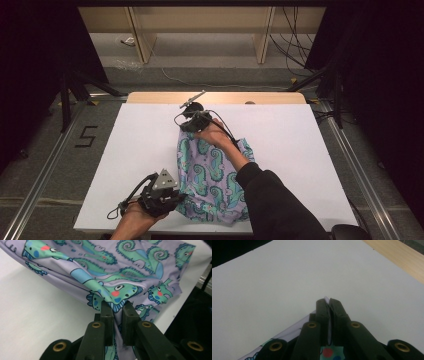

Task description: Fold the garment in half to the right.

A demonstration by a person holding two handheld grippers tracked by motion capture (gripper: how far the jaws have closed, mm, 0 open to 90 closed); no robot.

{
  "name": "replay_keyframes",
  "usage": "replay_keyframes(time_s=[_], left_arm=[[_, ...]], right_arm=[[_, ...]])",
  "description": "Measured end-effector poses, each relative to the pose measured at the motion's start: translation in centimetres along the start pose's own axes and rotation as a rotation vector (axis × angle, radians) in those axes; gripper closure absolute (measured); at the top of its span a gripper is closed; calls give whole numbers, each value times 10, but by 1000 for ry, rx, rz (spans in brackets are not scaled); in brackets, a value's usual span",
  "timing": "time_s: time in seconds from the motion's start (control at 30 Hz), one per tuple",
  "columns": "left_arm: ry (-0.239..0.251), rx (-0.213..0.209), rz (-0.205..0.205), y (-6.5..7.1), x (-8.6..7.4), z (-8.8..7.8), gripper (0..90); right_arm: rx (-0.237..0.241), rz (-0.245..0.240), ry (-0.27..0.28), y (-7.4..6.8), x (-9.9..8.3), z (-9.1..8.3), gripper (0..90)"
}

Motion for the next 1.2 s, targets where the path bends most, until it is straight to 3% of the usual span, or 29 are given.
replay_keyframes(time_s=[0.33,0.67,1.2], left_arm=[[23,-57,39,14,27,9,812],[32,-95,84,23,50,22,811],[-15,-136,142,40,67,52,805]], right_arm=[[-7,-16,9,15,-6,-20,867],[-32,-5,20,43,-22,-42,867],[-47,21,23,68,-46,-63,865]])
Point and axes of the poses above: each handheld gripper's, and its own axes: z roughly forward along the jaws, x roughly out of its top, y roughly to its right, the point moved 6 cm from there along z, roughly forward along the jaws, and after that the axes turned 11 degrees about -x, right-handed, at the moved point
